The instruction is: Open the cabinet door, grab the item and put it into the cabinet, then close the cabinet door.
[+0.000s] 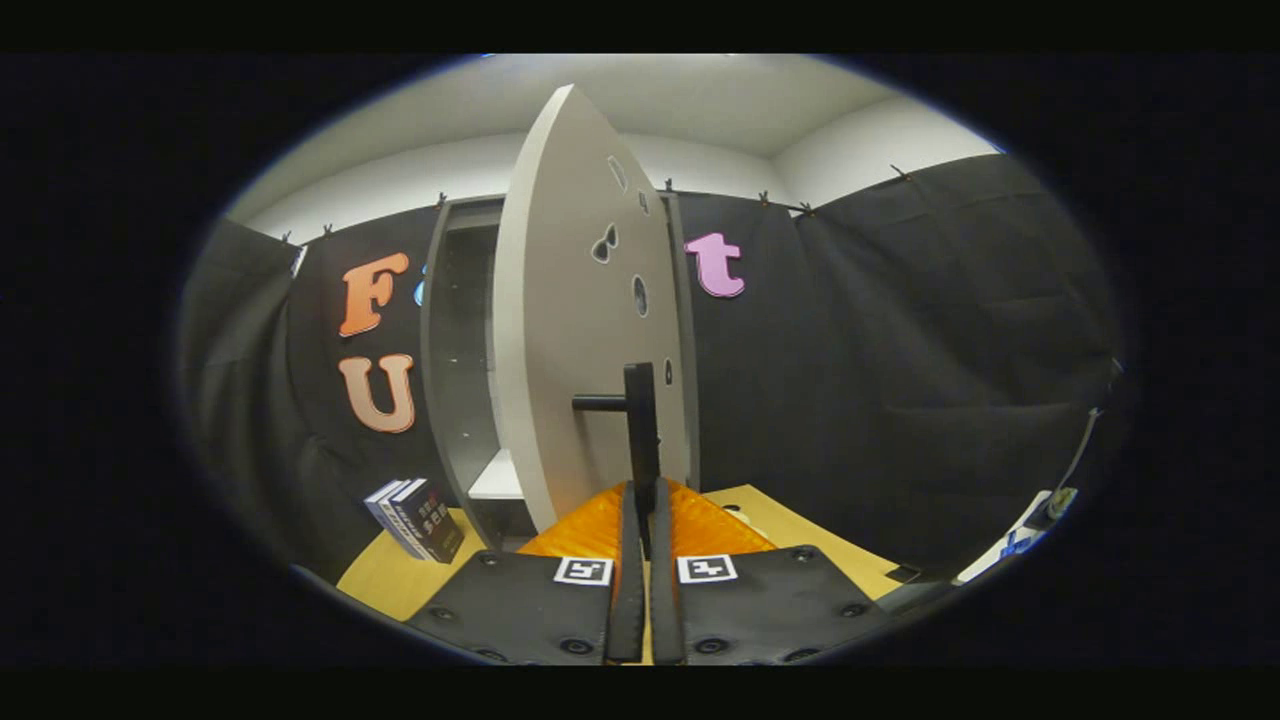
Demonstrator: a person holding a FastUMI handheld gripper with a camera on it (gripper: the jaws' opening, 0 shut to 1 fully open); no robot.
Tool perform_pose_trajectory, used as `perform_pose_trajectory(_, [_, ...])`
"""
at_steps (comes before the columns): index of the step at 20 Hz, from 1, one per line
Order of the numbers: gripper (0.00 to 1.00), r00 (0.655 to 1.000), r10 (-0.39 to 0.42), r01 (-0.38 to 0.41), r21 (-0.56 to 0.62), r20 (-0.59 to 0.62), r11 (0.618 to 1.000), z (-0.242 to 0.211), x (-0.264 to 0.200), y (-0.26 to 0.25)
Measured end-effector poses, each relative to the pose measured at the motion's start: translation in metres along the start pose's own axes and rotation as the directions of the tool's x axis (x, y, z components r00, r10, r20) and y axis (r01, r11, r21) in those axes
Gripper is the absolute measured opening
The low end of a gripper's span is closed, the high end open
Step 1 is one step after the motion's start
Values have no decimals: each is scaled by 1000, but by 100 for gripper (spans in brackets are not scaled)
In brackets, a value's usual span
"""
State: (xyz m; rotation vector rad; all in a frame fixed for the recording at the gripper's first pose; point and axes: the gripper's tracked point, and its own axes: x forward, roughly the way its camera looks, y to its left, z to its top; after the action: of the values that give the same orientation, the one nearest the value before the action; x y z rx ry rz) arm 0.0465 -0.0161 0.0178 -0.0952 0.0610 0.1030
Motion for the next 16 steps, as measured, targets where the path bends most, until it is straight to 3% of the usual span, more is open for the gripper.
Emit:
perform_pose_trajectory(6, [9,996,-86,86,22,-5,996,-3,-14,-48])
perform_pose_trajectory(12, [9,966,-259,257,62,27,965,-2,-45,-100])
perform_pose_trajectory(16, [22,961,-265,259,79,74,963,-14,-58,-85])
